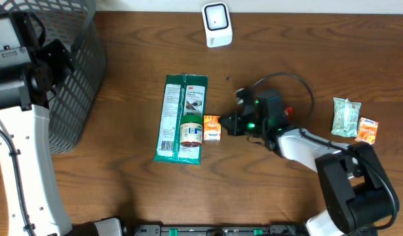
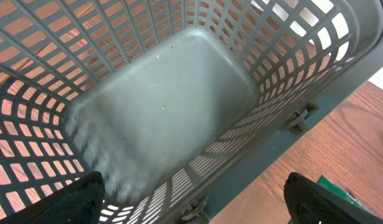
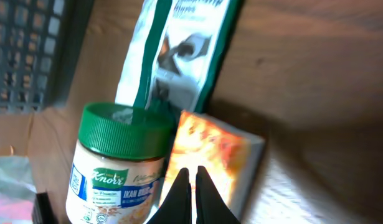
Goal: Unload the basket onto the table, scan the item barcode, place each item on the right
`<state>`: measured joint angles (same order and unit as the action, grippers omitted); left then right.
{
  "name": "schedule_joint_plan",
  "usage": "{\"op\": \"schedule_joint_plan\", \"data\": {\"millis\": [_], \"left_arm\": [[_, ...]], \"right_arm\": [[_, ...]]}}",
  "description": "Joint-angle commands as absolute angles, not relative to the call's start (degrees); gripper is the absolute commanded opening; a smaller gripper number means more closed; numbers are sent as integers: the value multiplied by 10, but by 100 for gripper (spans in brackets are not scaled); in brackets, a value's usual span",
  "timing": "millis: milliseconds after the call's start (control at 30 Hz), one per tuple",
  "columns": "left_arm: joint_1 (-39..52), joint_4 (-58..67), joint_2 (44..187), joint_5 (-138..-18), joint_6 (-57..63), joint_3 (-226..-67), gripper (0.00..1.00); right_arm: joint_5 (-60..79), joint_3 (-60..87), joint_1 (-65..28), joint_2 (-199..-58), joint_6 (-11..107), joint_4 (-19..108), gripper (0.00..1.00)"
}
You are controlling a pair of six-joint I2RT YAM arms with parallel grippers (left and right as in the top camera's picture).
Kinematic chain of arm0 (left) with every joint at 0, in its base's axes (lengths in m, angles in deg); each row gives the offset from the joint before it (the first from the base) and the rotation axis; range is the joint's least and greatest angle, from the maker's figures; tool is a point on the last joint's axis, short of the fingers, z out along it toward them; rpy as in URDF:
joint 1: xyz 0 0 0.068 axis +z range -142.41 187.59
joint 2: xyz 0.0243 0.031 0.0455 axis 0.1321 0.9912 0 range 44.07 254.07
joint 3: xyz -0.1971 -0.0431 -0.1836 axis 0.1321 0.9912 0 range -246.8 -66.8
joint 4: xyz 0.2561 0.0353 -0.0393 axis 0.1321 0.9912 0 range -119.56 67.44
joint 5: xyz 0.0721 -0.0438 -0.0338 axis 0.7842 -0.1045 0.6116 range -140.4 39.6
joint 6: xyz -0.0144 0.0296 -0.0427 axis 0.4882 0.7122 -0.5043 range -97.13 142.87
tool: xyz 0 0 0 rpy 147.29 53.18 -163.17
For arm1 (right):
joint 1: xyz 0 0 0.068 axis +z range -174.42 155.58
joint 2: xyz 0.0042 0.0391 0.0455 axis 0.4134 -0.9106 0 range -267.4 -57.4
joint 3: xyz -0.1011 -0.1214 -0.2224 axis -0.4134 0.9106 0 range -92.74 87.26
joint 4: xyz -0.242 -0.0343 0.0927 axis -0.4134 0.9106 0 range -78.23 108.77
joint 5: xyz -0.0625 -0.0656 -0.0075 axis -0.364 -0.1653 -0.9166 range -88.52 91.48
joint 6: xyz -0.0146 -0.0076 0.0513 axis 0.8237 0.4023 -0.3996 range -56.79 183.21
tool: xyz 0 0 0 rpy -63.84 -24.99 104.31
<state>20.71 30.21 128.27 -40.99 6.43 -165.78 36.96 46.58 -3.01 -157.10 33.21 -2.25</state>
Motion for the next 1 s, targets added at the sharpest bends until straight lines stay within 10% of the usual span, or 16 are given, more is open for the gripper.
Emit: {"op": "schedule_joint_plan", "data": {"millis": [0, 967], "left_arm": [[210, 302, 1282, -403, 70, -1661, 92], [210, 302, 1282, -403, 70, -1661, 92]], "right_arm": [[316, 468, 5, -1579, 333, -22, 2], [214, 468, 11, -1579, 359, 99, 1]]}}
